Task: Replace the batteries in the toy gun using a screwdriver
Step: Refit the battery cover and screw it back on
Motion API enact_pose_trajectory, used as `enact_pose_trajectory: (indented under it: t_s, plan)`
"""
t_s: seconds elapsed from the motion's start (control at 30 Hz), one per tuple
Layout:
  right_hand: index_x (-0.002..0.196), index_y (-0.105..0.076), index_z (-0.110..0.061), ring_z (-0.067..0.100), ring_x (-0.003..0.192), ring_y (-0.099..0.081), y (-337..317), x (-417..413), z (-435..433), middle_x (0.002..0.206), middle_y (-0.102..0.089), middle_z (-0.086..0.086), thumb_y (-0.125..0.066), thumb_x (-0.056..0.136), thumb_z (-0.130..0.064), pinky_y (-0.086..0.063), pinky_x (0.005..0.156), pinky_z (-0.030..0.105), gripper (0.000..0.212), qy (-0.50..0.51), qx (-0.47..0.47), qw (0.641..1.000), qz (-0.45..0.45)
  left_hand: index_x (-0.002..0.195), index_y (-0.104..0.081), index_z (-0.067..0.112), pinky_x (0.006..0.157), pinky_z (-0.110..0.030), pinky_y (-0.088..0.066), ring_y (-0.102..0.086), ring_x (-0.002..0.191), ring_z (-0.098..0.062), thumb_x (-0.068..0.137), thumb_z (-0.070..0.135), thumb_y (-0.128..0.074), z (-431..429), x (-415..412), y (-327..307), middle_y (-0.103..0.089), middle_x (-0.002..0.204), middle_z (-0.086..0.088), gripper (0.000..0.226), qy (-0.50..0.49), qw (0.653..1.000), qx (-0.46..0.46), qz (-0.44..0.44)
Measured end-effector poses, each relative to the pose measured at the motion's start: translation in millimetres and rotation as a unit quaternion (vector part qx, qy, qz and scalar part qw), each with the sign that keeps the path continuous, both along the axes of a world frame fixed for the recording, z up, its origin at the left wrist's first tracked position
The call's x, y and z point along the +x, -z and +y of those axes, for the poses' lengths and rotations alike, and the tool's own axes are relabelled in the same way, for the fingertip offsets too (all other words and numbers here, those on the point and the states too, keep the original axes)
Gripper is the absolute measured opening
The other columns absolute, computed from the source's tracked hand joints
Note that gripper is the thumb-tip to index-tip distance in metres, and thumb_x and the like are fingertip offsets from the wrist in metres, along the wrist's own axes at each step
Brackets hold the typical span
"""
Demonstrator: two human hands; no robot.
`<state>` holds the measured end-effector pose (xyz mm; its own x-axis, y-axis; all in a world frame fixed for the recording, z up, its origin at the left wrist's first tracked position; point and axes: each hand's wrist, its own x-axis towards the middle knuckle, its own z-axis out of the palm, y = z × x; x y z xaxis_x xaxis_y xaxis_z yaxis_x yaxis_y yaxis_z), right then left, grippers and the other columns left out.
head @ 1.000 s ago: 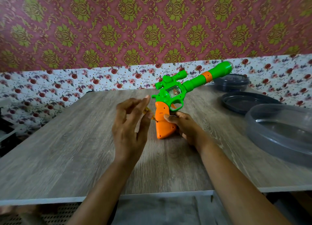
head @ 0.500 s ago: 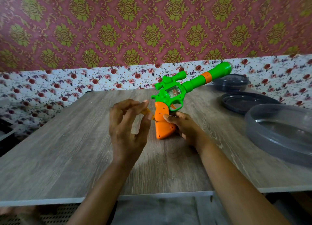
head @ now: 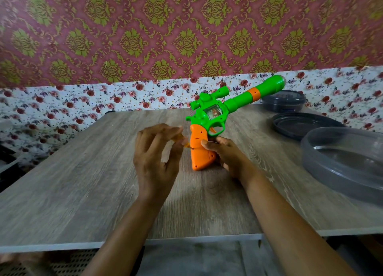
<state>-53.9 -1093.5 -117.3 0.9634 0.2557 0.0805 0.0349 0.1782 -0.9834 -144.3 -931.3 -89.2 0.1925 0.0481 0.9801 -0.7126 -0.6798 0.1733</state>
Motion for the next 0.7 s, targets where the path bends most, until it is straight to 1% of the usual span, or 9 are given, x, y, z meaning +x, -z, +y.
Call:
enact_pose_trajectory:
  t_s: [0.07,0.13,0.23,0.3,0.33,0.4,0.47,0.6,0.7]
  plan:
    - [0.099,-0.061,-0.022,0.02,0.103,-0.062,-0.5,-0.2,-0.1,0.106,-0.067,0.001,-0.061,0.085,-0.018,-0.047,0.096,0.042,0.014,-0.001,-0.002,1.0,0.0,0.109,-0.058,0.02,0.075,-0.034,-0.048,-0.057,0.096,-0.01,0.089,0.012,-0.057,-0.7,-0.5,-0.1,-0.059,0.104,0.008,0.021,-0.005,1.0,0.003,0.0]
    - [0.1,-0.061,-0.022,0.02,0.103,-0.062,-0.7,0.2,0.1,0.107,-0.067,0.002,-0.062,0.085,-0.018,-0.047,0.097,0.043,0.015,0.0,-0.003,1.0,0.005,0.117,-0.056,0.014,0.075,-0.029,-0.044,-0.057,0.094,-0.008,0.09,0.01,-0.053,-2.3,-0.8,-0.6,-0.062,0.107,0.011,0.028,-0.019,1.0,0.007,-0.001]
    - [0.1,-0.062,-0.021,0.022,0.106,-0.062,-1.1,0.3,0.5,0.11,-0.067,0.004,-0.063,0.084,-0.019,-0.046,0.098,0.045,0.016,0.004,-0.008,1.0,0.008,0.126,-0.051,0.009,0.081,-0.028,-0.045,-0.056,0.106,-0.008,0.09,0.005,-0.048,-3.6,-0.1,-0.8,-0.057,0.118,0.003,0.036,-0.011,1.0,0.014,0.011]
    - [0.099,-0.062,-0.021,0.021,0.104,-0.062,-2.3,-1.3,1.0,0.107,-0.067,0.003,-0.062,0.085,-0.018,-0.047,0.096,0.042,0.014,0.004,-0.005,1.0,0.008,0.126,-0.054,0.008,0.087,-0.031,-0.046,-0.054,0.113,-0.011,0.091,0.009,-0.048,-3.4,-0.2,-0.1,-0.056,0.123,0.0,0.035,-0.002,1.0,0.019,0.021]
    - [0.098,-0.062,-0.021,0.021,0.103,-0.062,-3.0,-2.2,1.1,0.106,-0.067,0.002,-0.062,0.085,-0.017,-0.048,0.094,0.041,0.014,0.003,-0.002,1.0,0.007,0.124,-0.056,0.01,0.086,-0.031,-0.046,-0.053,0.113,-0.012,0.092,0.013,-0.05,-3.1,0.0,0.4,-0.056,0.124,0.002,0.033,-0.001,1.0,0.021,0.021]
    - [0.102,-0.062,-0.019,0.02,0.101,-0.063,-3.8,-4.0,1.4,0.105,-0.067,0.003,-0.061,0.086,-0.016,-0.049,0.092,0.04,0.016,0.002,0.002,1.0,0.003,0.116,-0.059,0.017,0.079,-0.031,-0.048,-0.053,0.104,-0.013,0.092,0.019,-0.053,-2.1,-0.1,0.6,-0.057,0.114,0.003,0.025,0.002,1.0,0.019,0.014]
    - [0.105,-0.062,-0.016,0.018,0.094,-0.064,-4.7,-5.5,1.8,0.103,-0.067,0.005,-0.06,0.086,-0.014,-0.051,0.087,0.037,0.019,0.004,0.006,1.0,0.003,0.112,-0.059,0.019,0.073,-0.032,-0.049,-0.055,0.096,-0.014,0.093,0.017,-0.053,-1.7,0.3,0.8,-0.056,0.104,-0.001,0.02,0.003,1.0,0.013,0.002]
    - [0.093,-0.061,-0.02,0.012,0.086,-0.064,-8.0,-8.0,2.2,0.095,-0.067,0.0,-0.059,0.087,-0.014,-0.053,0.075,0.027,0.009,0.004,0.004,1.0,0.009,0.12,-0.052,0.014,0.072,-0.033,-0.047,-0.056,0.095,-0.01,0.092,0.005,-0.047,-4.5,0.7,0.4,-0.059,0.111,0.005,0.03,-0.026,1.0,0.016,-0.002]
    - [0.093,-0.061,-0.021,0.011,0.086,-0.064,-9.5,-8.5,2.0,0.096,-0.066,0.001,-0.059,0.087,-0.014,-0.052,0.073,0.025,0.009,0.008,0.0,1.0,0.009,0.126,-0.051,0.009,0.076,-0.033,-0.048,-0.057,0.104,-0.012,0.095,0.011,-0.046,-4.8,-0.2,0.7,-0.057,0.12,0.003,0.032,-0.015,1.0,0.015,0.009]
